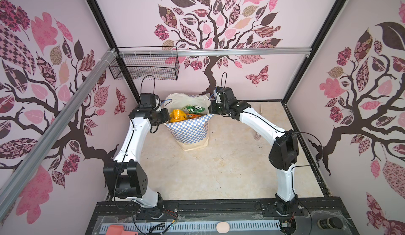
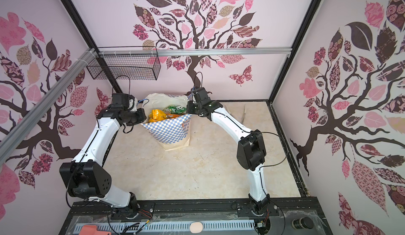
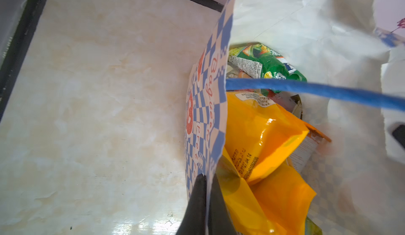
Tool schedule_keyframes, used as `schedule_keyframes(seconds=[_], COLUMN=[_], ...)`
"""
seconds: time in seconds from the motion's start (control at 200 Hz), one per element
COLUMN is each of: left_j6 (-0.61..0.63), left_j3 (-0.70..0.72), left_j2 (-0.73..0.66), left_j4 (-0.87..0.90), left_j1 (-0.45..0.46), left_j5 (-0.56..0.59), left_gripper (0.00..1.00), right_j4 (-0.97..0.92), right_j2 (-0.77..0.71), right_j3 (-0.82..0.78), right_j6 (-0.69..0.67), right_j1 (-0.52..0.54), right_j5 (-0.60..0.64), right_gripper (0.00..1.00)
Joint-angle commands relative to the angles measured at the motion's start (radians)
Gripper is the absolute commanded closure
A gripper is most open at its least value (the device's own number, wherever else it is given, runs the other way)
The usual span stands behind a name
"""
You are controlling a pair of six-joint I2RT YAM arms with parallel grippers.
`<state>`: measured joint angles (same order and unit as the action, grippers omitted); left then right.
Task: Take the snacks out of the paper bag
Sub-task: Move the paper bag to the center of the table.
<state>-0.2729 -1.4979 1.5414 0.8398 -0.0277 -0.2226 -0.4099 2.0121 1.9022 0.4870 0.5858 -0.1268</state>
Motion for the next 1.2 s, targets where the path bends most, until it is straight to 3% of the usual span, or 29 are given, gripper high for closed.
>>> schedule_keyframes(seconds=[0.0,0.08,0.485,0.645,0.75,0.945,1.025,1.1,1.195], left_j6=[-0.061,-0.091,-0.289,-0.335,-0.403,-0.449,-0.447,-0.44,-0.415], left_j3=[-0.031,-0.01,0.18,0.221,0.293,0.294,0.301,0.304,0.306], left_j2=[-0.085,-0.117,-0.272,-0.301,-0.335,-0.326,-0.335,-0.34,-0.346], left_j4=[-0.071,-0.086,-0.216,-0.214,-0.308,-0.306,-0.299,-0.3,-0.301], left_j1=[0.007,0.038,0.277,0.407,0.438,0.485,0.485,0.485,0.485], left_j5=[-0.139,-0.192,-0.184,-0.076,-0.048,-0.025,0.027,0.054,0.065], left_gripper=[1.0,1.0,1.0,1.0,1.0,1.0,1.0,1.0,0.82], right_j4=[0.024,0.042,0.057,0.021,0.004,-0.013,-0.015,-0.008,-0.015], right_j2=[-0.143,-0.217,-0.594,-0.67,-0.702,-0.716,-0.721,-0.73,-0.737], right_j3=[-0.033,-0.103,-0.521,-0.597,-0.618,-0.618,-0.632,-0.656,-0.652], right_j6=[-0.001,-0.016,-0.074,-0.083,-0.085,-0.072,-0.081,-0.07,-0.067], right_j1=[0.005,0.006,-0.006,-0.01,-0.021,-0.114,-0.115,-0.115,-0.115], right_j5=[-0.03,-0.019,0.085,0.113,0.142,0.03,0.027,0.023,0.037], right_gripper=[0.96,0.96,0.95,0.94,0.94,0.93,0.81,0.6,0.44])
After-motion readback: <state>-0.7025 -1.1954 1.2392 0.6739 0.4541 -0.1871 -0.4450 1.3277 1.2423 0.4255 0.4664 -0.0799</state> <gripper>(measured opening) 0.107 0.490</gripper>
